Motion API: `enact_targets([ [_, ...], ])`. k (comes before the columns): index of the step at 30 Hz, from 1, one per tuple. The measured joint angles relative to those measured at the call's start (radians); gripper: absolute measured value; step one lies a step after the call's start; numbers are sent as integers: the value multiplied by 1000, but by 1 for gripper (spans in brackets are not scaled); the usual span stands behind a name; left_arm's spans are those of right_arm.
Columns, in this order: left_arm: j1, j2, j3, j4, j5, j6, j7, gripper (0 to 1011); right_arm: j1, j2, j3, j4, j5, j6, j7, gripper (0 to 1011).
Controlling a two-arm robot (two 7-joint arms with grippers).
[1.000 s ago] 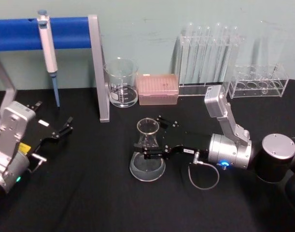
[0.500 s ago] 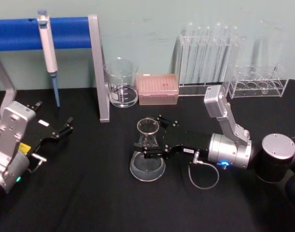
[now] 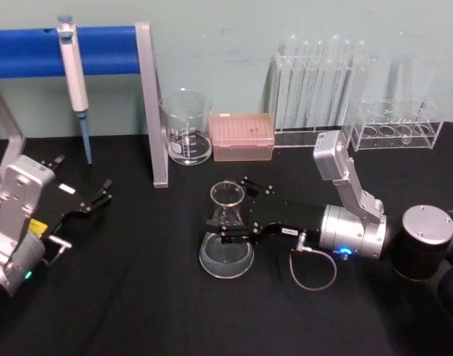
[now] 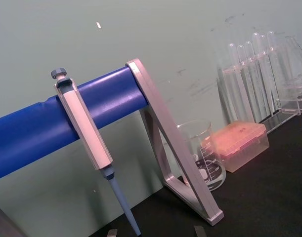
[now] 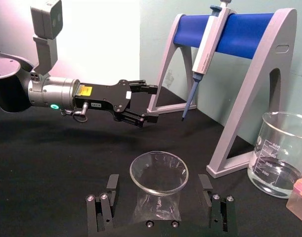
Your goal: Grasp the erlenmeyer flask with one hand, shake it three times, then place it back.
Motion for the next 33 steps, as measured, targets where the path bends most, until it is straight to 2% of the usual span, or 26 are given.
enact_targets([
  [7,0,0,0,0,0,0,0,1001,0,0,0,0,1,1,0,977],
  [13,0,0,0,0,0,0,0,1001,0,0,0,0,1,1,0,837],
  [14,0,0,0,0,0,0,0,1001,0,0,0,0,1,1,0,787],
  [17,0,0,0,0,0,0,0,1001,0,0,0,0,1,1,0,735],
  [18,0,0,0,0,0,0,0,1001,0,0,0,0,1,1,0,669],
  [21,0,0,0,0,0,0,0,1001,0,0,0,0,1,1,0,565],
  [24,0,0,0,0,0,0,0,1001,0,0,0,0,1,1,0,507],
  [25,0,0,0,0,0,0,0,1001,0,0,0,0,1,1,0,460],
  [33,0,0,0,0,0,0,0,1001,0,0,0,0,1,1,0,450],
])
